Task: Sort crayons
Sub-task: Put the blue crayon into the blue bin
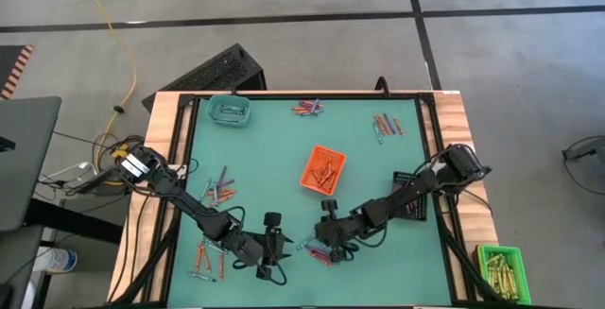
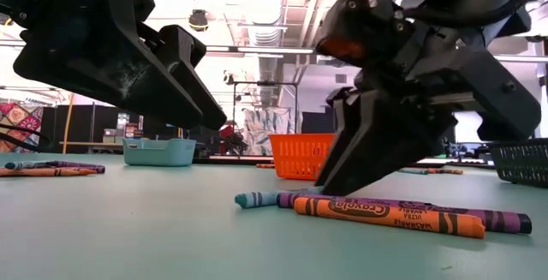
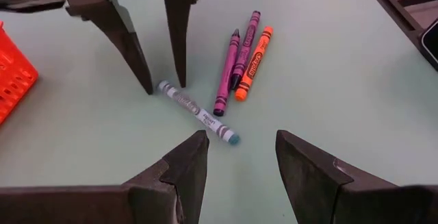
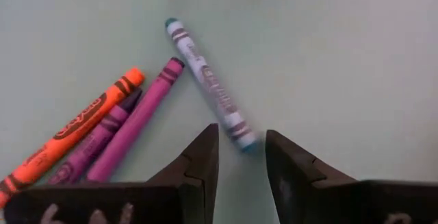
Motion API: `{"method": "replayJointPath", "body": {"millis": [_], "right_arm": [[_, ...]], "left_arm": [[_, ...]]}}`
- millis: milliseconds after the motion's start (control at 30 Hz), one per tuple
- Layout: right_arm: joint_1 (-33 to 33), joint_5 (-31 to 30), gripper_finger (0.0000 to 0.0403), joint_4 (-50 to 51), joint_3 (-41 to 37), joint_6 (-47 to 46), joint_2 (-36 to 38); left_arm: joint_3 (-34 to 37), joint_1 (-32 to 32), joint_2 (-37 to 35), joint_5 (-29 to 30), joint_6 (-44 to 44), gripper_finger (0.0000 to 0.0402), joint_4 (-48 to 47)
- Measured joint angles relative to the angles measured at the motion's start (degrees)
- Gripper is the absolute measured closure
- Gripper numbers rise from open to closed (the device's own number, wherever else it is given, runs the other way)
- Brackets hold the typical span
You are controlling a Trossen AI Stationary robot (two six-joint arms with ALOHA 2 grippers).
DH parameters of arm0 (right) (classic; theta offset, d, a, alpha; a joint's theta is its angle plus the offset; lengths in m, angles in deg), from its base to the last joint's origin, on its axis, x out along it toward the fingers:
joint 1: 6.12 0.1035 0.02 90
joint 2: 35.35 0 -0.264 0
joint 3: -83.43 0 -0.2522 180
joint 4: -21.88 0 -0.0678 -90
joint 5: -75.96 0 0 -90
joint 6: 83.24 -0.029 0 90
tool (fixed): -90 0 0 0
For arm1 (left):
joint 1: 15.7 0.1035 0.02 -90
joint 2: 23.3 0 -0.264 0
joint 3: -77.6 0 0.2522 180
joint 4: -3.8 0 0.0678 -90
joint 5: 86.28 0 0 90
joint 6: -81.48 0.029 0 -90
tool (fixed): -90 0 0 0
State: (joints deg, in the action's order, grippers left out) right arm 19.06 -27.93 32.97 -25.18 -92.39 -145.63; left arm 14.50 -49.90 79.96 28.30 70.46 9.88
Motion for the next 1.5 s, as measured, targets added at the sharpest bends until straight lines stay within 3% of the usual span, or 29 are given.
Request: {"method": "replayJointPath", "body": {"millis": [200,667,967,1500], "right_arm": [[-0.1,1.4,0.0295,-1.3,0.7,-0.2,-2.0],[0.3,2.1,0.0397,-0.3,1.7,2.1,-1.7],[0.6,1.8,0.0401,1.6,3.0,2.1,-1.8],[3.0,-4.1,0.0402,21.9,16.8,3.0,-1.9]], "left_arm": [[0.0,0.0,0.0,-0.1,0.0,0.0239,-0.8],[0.0,0.0,0.0,-0.2,0.3,0.0239,-1.2],[0.0,0.0,0.0,-0.2,0.7,0.0239,-1.8],[0.0,0.0,0.0,4.2,3.0,0.0239,-2.8]]}}
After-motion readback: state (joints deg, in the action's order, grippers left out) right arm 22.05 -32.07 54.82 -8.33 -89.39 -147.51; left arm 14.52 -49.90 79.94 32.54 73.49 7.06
